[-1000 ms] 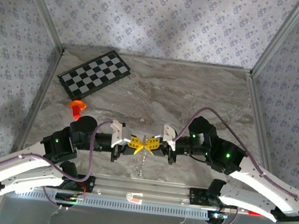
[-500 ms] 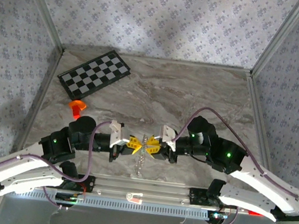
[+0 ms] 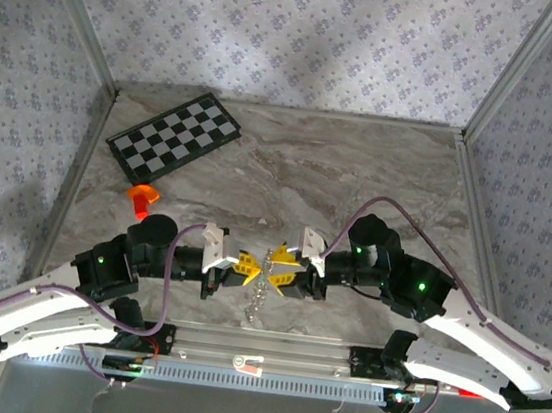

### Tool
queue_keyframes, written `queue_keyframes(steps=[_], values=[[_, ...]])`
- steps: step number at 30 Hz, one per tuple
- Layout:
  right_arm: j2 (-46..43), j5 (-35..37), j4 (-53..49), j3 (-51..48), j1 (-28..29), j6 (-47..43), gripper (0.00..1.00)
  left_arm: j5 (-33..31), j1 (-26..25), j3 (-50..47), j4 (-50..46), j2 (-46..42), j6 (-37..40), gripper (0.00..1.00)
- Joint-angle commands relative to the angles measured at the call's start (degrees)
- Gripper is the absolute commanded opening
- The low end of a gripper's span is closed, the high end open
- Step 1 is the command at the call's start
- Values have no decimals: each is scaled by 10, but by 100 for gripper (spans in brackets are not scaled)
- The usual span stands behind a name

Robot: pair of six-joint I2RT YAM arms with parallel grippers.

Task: Put the keys on the keyring

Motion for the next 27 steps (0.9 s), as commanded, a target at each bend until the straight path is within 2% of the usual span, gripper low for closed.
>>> queue_keyframes(steps=[1, 10, 15, 23, 27], values=[[3, -12, 29, -10, -2, 18, 41, 11, 0, 21, 19, -10, 4, 0], [11, -10, 44, -18, -3, 23, 34, 12, 0, 20, 25, -12, 5, 0], [12, -8, 40, -19, -3, 22, 24, 13, 0, 20, 27, -9, 7, 0], [8, 2, 41, -28, -3, 11, 1, 7, 0, 21, 24, -7, 8, 0], [2, 0, 30, -27, -3, -1, 0, -4, 0, 25, 7, -4, 9, 0]])
